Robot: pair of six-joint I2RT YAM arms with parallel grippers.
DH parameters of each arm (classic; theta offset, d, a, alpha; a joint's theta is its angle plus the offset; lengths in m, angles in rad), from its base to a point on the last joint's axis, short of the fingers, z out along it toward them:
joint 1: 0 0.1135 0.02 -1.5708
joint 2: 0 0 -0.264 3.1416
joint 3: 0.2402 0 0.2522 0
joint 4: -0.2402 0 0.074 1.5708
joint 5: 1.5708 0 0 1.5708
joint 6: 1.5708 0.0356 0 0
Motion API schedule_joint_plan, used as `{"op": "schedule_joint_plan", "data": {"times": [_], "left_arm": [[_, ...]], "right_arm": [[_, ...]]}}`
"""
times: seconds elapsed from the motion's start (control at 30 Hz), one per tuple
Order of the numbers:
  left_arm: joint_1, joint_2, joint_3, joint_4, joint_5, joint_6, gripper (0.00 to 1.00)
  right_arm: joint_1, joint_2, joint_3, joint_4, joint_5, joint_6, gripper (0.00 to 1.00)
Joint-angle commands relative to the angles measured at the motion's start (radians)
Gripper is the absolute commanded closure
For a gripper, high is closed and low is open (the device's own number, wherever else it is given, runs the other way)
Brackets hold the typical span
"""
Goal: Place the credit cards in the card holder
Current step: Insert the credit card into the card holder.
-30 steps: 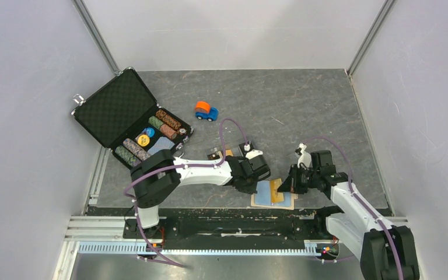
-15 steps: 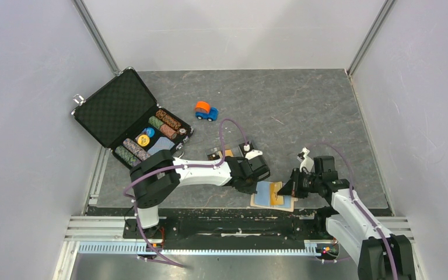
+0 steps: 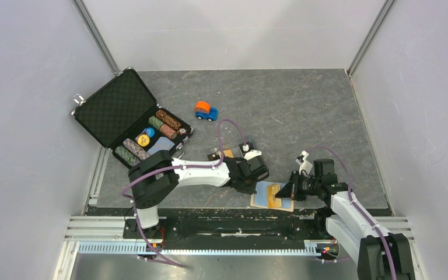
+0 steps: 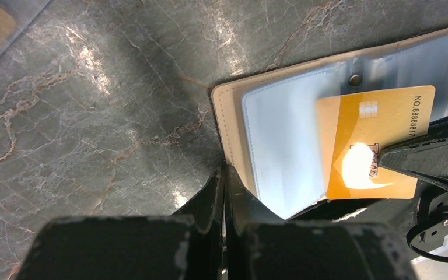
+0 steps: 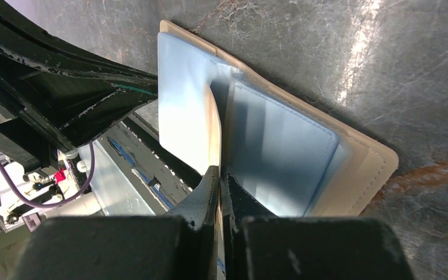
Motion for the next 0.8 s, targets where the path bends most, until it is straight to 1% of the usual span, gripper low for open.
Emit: {"op": "schedule_joint_plan", "data": {"times": [0.0,0.1,0.27,0.33,0.5,0.6,0.77], "left_arm": [[-0.016,0.064,-0.071,-0.067,0.005,-0.026,0.98],[-0.018,0.072,-0.07,-0.05,0.02,-0.022,0.98],[-0.02,0.087,-0.058,-0.05,0.029,-0.02,0.98],[-0.019,0.086,-0.061,-0.05,0.026,-0.021,0.98],[-0.02,0.082,-0.071,-0.035,0.037,-0.03,0.98],[-0.02,0.079,-0.08,-0.02,0.05,-0.04,0.98],[-0.022,0.064,-0.103,-0.005,0.063,-0.057,0.98]], "right_arm": [[-0.003,0.02,0.01,0.021,0.081,-0.088,1.0],[-0.003,0.025,0.038,0.027,0.105,-0.143,1.0],[-0.003,0.049,0.059,0.067,0.09,-0.135,1.0],[-0.003,0.057,0.062,0.079,0.11,-0.132,1.0],[-0.003,0.066,0.0,0.185,0.07,-0.063,1.0],[-0.003,0.044,-0.045,0.249,0.045,-0.017,1.0],[-0.004,0.032,-0.074,0.271,0.029,0.027,1.0]]}}
